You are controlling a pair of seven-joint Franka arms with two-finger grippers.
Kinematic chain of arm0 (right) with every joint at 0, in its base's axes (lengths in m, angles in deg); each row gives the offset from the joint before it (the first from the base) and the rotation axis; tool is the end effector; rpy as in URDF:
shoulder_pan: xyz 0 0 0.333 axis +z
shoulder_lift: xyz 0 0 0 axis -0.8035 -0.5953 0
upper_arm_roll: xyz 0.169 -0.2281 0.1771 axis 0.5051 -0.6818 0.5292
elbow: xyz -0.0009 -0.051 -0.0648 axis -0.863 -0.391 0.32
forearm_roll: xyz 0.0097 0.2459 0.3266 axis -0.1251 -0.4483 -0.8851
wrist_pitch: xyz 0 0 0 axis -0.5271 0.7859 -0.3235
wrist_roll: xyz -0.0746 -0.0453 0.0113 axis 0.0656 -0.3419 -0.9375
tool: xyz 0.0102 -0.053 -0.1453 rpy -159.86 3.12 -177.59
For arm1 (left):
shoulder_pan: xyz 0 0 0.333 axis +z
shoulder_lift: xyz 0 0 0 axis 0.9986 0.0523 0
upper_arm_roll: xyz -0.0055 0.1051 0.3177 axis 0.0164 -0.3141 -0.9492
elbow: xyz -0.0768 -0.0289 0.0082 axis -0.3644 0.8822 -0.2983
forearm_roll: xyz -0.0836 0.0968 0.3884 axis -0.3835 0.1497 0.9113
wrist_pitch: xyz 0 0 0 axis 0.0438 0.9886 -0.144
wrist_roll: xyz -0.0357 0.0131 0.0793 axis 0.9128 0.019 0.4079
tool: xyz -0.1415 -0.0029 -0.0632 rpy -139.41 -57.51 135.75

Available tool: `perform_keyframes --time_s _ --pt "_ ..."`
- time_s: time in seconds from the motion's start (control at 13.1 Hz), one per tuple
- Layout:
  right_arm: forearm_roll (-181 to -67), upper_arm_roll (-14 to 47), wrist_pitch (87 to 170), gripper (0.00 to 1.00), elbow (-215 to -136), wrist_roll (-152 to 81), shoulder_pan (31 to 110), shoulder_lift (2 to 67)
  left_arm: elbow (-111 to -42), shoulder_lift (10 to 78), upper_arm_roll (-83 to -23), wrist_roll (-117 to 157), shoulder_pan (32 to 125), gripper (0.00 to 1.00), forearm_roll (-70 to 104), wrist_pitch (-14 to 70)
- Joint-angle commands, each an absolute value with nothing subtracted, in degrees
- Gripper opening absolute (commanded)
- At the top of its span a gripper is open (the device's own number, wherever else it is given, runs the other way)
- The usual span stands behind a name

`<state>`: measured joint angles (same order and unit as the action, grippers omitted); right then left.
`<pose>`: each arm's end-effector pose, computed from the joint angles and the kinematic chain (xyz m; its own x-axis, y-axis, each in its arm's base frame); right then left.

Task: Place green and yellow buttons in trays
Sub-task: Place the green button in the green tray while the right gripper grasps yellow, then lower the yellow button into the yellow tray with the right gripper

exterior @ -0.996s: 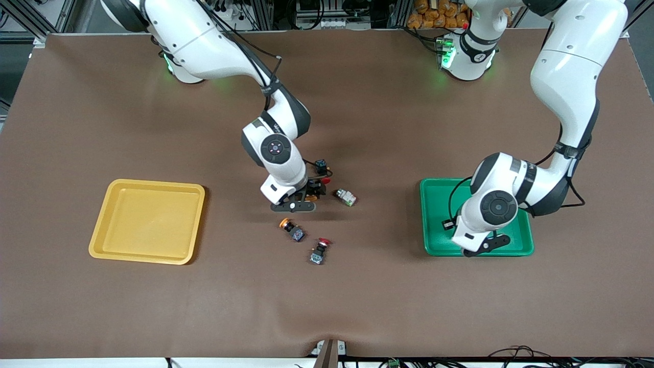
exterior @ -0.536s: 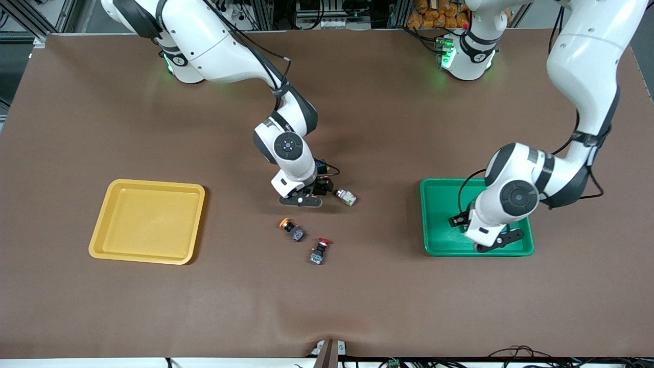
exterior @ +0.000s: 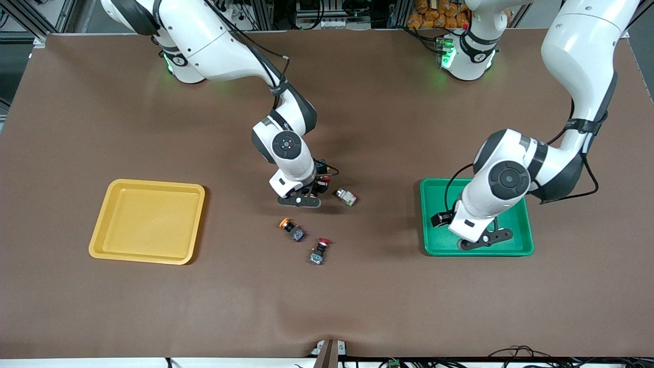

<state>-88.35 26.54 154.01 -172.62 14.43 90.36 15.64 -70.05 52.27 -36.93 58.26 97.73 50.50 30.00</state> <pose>0.5373 0.4671 0.1328 0.9950 -0.0997 -0.0059 -0.0998 -0.9917 -0.0815 0.6684 -0.2061 0.2778 0.9743 0.2250 0.0076 0.2250 -0.9727 -0.0559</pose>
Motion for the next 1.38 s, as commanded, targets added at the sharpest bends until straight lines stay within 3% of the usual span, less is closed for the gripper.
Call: perform_keyframes --time_s 0.0,0.31,0.77,1.15,1.23,1.3 --pt "-87.56 26.03 150.98 0.00 -173.88 15.28 90.21 19.10 -68.98 52.79 -35.62 64.18 97.12 1.00 48.03 27.44" --pt "-87.21 18.40 141.59 0.00 -173.97 14.67 90.21 29.28 -67.41 56.99 -35.79 81.96 89.57 1.00 47.75 28.73" --pt "-86.42 1.44 132.69 0.00 -173.97 -18.05 89.25 34.05 -66.70 62.63 -38.15 95.41 79.11 1.00 47.84 38.40" --pt "-88.25 0.71 135.23 0.00 -173.44 -41.19 76.17 33.00 -66.35 63.77 -42.99 103.24 71.89 1.00 47.67 41.40" --pt "-90.53 0.71 135.93 0.21 -173.35 -45.33 74.66 32.65 -65.39 64.12 -42.99 104.13 71.89 1.00 47.49 41.66" --pt "-93.68 0.71 135.94 0.81 -172.66 -48.59 73.87 32.56 -64.77 64.73 -42.99 105.09 71.80 0.97 47.49 41.92"
